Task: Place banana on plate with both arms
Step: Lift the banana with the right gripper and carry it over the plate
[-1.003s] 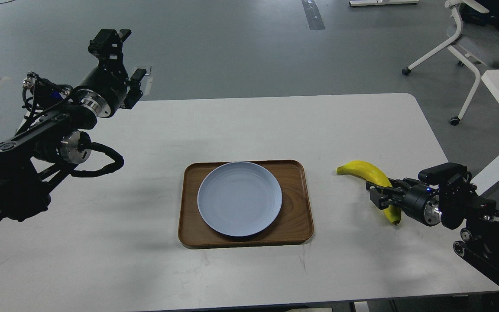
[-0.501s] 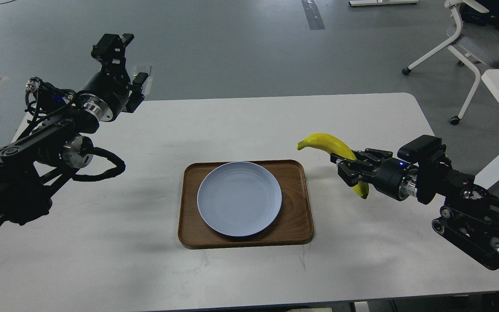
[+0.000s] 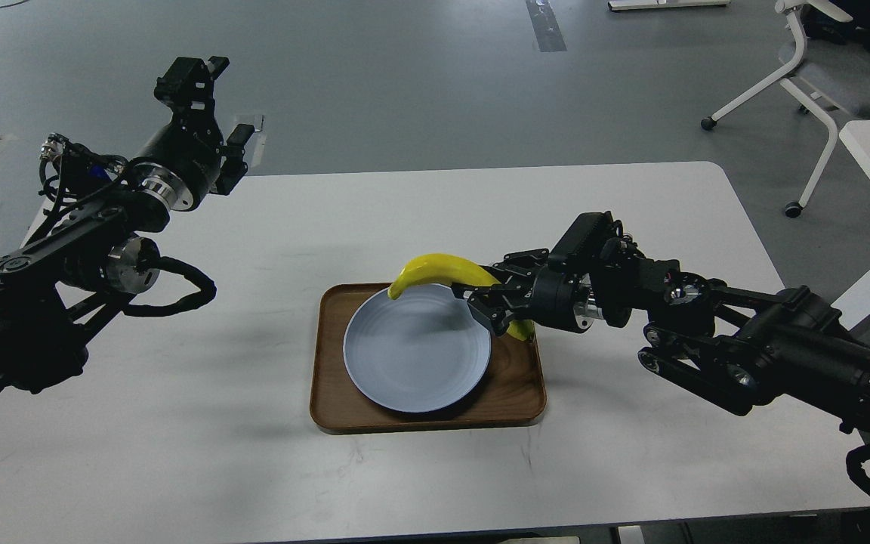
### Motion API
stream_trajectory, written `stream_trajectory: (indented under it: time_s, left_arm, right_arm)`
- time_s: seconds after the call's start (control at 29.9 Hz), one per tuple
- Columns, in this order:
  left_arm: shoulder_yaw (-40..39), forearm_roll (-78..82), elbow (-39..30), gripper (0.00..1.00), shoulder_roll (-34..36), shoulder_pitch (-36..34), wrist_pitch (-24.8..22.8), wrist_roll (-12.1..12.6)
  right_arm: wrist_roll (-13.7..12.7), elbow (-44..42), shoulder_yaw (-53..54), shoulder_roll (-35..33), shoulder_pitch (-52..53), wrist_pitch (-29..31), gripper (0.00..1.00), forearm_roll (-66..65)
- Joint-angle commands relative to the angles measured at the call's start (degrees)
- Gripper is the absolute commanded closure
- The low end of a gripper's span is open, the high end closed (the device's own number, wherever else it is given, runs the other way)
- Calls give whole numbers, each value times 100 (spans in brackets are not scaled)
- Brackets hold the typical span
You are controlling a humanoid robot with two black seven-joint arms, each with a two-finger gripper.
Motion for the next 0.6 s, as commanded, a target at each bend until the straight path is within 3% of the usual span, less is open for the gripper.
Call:
stream_trajectory:
  time_s: [0.0, 0.13, 0.2, 0.3, 0.37, 0.4, 0.43, 0.57]
  left_arm:
    - [-12, 0, 0, 1, -1, 16, 8, -3]
    - [-21, 0, 0, 1, -1, 33, -1, -38]
    - [-12, 0, 0, 1, 8, 68, -1, -91]
    - [-12, 0, 0, 1, 8, 86, 8, -91]
    - [-3, 0, 0, 1, 8, 104, -1, -91]
    - [-3, 0, 0, 1, 8, 112, -1, -91]
    - [-3, 0, 0, 1, -1, 113, -1, -91]
    - [-38, -9, 0, 1, -1, 113, -10, -65]
  right_arm:
    - [-7, -225, -42, 393, 1, 0, 100, 3]
    - [-7, -409, -68, 657, 10, 0, 98, 12]
    - [-15, -419, -77, 702, 1, 0, 92, 38]
    - [-59, -410, -86, 702, -43, 9, 70, 65]
    - [-68, -331, -77, 693, -69, 0, 21, 117]
    - [-68, -305, -77, 684, -78, 0, 7, 126]
    - [-85, -252, -69, 658, -122, 0, 0, 161]
    - [-156, -199, -25, 649, -166, 0, 0, 590]
